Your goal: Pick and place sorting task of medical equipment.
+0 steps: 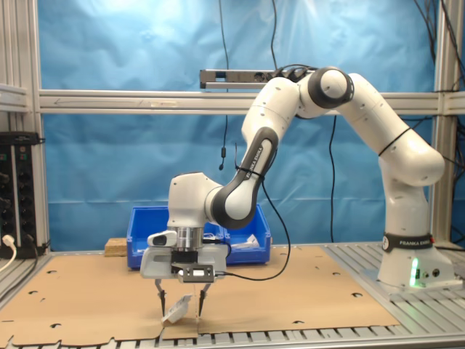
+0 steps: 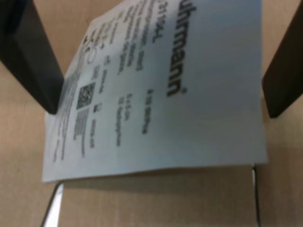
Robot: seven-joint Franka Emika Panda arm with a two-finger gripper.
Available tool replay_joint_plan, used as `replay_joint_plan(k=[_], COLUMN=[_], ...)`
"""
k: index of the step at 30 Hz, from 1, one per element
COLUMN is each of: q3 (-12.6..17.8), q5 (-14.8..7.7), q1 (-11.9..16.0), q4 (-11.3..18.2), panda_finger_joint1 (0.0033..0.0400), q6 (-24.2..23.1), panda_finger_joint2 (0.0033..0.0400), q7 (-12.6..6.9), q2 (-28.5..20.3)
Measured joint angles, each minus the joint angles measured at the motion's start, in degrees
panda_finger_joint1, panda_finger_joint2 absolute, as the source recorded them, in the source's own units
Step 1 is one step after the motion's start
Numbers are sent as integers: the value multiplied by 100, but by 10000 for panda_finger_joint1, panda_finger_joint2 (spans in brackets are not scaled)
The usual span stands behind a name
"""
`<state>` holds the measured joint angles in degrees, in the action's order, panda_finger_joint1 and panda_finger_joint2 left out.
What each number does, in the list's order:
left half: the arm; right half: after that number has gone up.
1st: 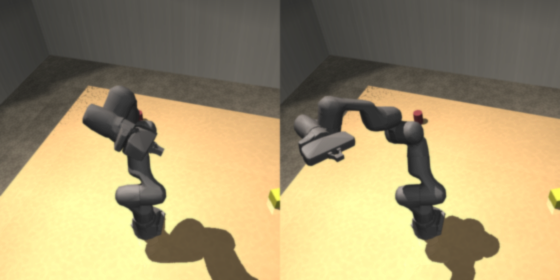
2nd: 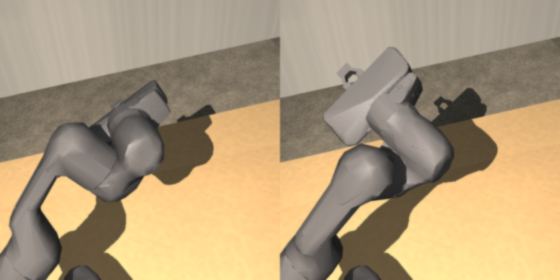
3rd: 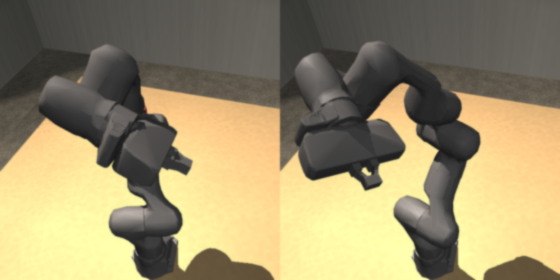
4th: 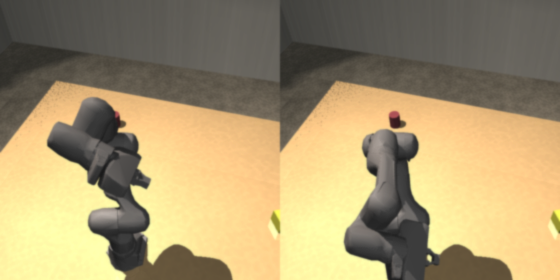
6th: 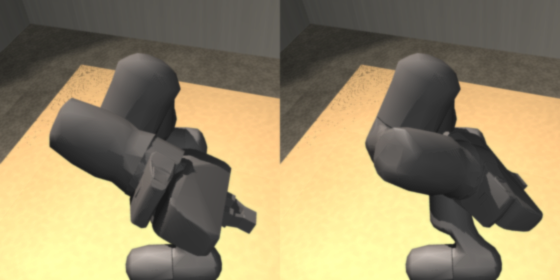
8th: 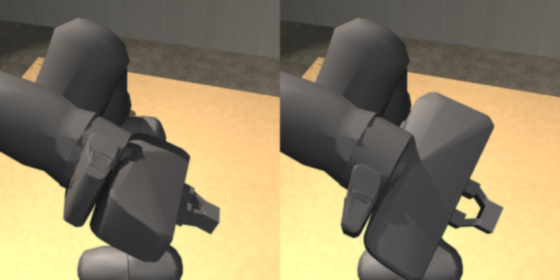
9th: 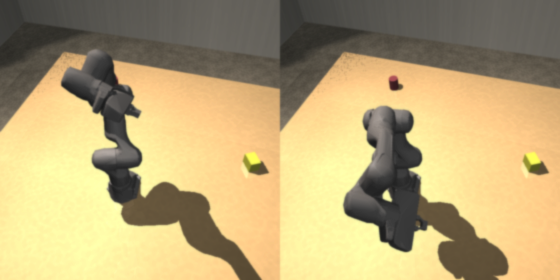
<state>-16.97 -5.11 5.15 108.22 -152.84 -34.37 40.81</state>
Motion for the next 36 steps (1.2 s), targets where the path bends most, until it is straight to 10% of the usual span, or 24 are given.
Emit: replay_joint_plan(k=[12, 13, 18, 19, 24, 25, 36], q3=[2, 2, 2, 2, 2, 2, 3], q5=[0, 0, 0, 0, 0, 0, 0], q1=[0, 0, 0, 0, 0, 0, 0], q4=[0, 0, 0, 0, 0, 0, -6], panda_finger_joint1=[400, 287, 287, 188, 188, 102, 61], q6=[0, 0, 0, 0, 0, -1, -13], panda_finger_joint2=[400, 287, 287, 188, 188, 102, 61], q7=[0, 0, 0, 0, 0, 0, 0], q2=[35, 35, 36, 36, 36, 35, 36])
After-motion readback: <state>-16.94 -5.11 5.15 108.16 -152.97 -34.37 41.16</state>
